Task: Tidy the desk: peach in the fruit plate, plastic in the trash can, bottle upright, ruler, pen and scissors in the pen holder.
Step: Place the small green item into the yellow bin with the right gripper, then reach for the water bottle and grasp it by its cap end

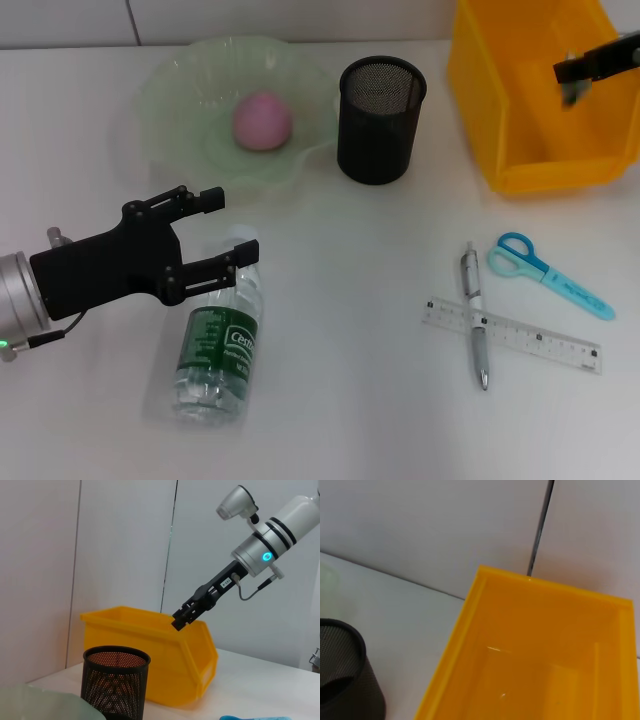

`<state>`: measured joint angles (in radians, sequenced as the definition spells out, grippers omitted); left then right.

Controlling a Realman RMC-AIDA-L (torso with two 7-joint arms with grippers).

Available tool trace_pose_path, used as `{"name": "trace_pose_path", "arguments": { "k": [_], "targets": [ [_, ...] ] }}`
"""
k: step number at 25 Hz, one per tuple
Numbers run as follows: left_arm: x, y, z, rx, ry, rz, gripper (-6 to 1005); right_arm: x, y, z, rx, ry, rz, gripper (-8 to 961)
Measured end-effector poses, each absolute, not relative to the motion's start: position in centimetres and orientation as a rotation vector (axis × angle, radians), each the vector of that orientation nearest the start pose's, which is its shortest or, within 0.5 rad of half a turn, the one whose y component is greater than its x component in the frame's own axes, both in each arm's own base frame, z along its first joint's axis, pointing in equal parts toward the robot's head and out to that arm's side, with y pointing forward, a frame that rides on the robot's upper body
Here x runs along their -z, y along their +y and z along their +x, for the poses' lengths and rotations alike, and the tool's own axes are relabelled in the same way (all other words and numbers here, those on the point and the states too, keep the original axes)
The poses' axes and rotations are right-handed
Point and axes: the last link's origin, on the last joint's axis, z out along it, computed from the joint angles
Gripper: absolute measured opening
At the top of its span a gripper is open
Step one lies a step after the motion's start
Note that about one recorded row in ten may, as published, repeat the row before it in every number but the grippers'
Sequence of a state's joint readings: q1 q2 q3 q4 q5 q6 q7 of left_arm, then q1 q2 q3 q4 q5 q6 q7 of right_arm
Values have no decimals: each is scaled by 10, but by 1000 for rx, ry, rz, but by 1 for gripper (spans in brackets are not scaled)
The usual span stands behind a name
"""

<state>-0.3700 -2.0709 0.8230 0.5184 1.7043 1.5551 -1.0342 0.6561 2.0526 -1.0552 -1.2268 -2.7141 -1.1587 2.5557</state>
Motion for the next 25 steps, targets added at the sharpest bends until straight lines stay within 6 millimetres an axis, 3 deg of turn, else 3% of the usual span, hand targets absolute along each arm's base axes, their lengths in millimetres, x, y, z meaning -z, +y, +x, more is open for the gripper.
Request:
{"name": "trace_pose_path", "arguments": {
  "k": [7,11,13,17,18,22,23,25],
  "targets": [
    [15,286,-290,865,-447,-2587,805,-79,429,207,116,933,-2130,636],
    [15,285,-290,867,-450,-2588,805,-90,422,195,76,887,-2120,790],
    [15,284,-291,868,-450,-2588,805,-104,407,184,-8,830,-2114,830],
    [14,284,-291,868,-450,-2587,805,-111,383,176,-150,772,-2160,840],
    [14,284,-291,869,-449,-2586,805,-113,366,177,-249,732,-2205,842],
    [14,285,-290,872,-446,-2587,806,-111,344,185,-401,669,-2273,842],
    [14,285,-290,874,-445,-2589,806,-107,331,197,-492,654,-2301,842],
    [14,285,-289,876,-445,-2590,806,-105,327,203,-534,646,-2310,842]
  ]
}}
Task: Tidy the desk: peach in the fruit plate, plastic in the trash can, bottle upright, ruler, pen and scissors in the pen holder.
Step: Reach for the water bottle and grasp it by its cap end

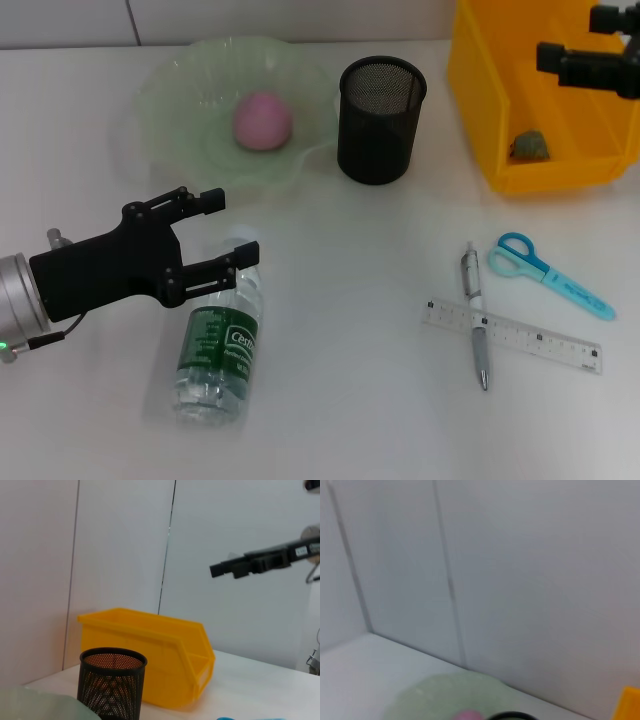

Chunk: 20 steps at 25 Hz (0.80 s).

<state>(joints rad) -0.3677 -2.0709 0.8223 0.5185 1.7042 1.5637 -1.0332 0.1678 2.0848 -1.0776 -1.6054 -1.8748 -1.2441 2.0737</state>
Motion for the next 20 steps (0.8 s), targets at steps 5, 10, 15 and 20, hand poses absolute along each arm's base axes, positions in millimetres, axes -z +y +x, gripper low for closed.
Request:
{"name": "trace_pose_path", "arguments": {
  "k": [5,10,15,20],
  "targets": [
    [13,283,-285,912,-432,-2603,806,-93,300,239,-756,608,-2345,842],
    [7,282,-276,1000,-456,-2617,805,-80,274,273,-889,577,-2392,842],
    [-4,286,-247,1125,-597,-2714,806,-65,256,294,-926,549,-2403,842],
    [-5,295,-229,978,-760,-2771,802,-58,252,308,-877,598,-2403,842]
  ]
}}
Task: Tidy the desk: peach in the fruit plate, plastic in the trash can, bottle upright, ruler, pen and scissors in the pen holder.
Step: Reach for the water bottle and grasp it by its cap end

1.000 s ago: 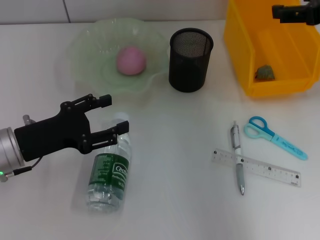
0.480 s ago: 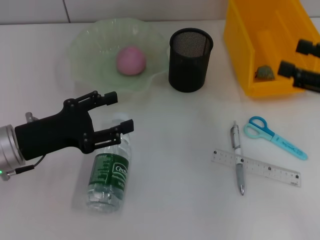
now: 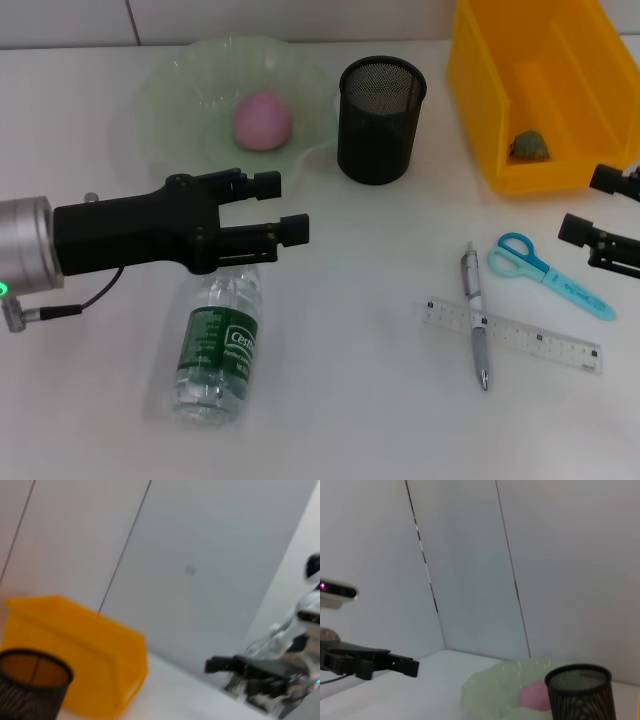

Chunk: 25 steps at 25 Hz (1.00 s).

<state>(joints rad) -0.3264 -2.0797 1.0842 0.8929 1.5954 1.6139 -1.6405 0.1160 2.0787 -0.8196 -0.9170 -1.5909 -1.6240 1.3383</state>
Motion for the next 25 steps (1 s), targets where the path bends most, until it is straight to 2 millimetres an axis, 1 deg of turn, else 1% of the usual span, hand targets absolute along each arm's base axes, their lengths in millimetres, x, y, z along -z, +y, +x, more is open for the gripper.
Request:
{"name": "trace_pose_path", "arguments": {
  "k": [2,3,4,5,7,8,10,12,13,15,16,18,22,25],
  "targets": [
    [-2,296,-220,841,-808,-2766,800,-56,251,311,-864,613,-2407,842],
    [3,296,-211,716,-829,-2749,800,-54,250,312,-861,624,-2410,842],
    [4,296,-208,672,-834,-2739,800,-54,250,312,-861,624,-2410,842],
    [4,296,-208,672,-834,-2739,800,-54,250,312,-860,628,-2411,842],
    [7,297,-197,496,-849,-2684,799,-53,250,312,-860,629,-2412,843],
    [6,299,-191,371,-891,-2612,799,-53,250,312,-862,628,-2413,843],
    [7,302,-187,282,-965,-2543,799,-53,251,312,-863,628,-2414,843],
    [11,304,-184,199,-999,-2493,798,-52,251,312,-865,630,-2416,843],
    [12,306,-183,169,-998,-2480,798,-51,252,312,-864,633,-2420,843],
    [18,310,-183,56,-1003,-2431,798,-51,252,312,-862,633,-2422,843],
    [18,310,-183,56,-1003,-2431,798,-50,252,312,-860,634,-2424,843],
    [26,316,-183,-41,-1030,-2386,798,-50,252,312,-858,635,-2424,843],
    [31,320,-182,-65,-1040,-2388,797,-50,252,312,-858,636,-2424,843],
    [35,325,-185,-89,-1059,-2384,797,-50,252,312,-857,639,-2421,843]
  ]
}}
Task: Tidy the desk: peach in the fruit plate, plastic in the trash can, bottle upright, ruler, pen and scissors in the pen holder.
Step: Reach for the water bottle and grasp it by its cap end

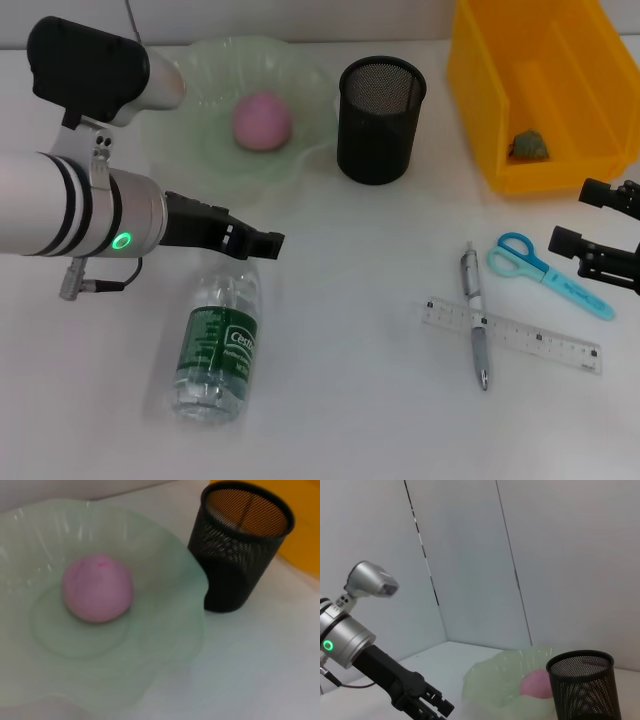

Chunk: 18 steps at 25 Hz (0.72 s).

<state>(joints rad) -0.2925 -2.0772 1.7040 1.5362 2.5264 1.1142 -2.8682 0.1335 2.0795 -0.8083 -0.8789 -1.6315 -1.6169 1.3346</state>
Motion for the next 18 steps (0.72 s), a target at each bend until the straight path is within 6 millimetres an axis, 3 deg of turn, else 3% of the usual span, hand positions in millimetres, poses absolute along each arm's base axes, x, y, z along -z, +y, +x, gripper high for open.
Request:
{"name": "trace_pose_path", "arguments": {
  "k": [14,18],
  "targets": [
    [49,340,-201,-157,-1096,-2361,794,-46,252,314,-854,662,-2426,843],
    [50,342,-202,-164,-1099,-2359,794,-35,247,313,-771,628,-2552,843]
  ]
}}
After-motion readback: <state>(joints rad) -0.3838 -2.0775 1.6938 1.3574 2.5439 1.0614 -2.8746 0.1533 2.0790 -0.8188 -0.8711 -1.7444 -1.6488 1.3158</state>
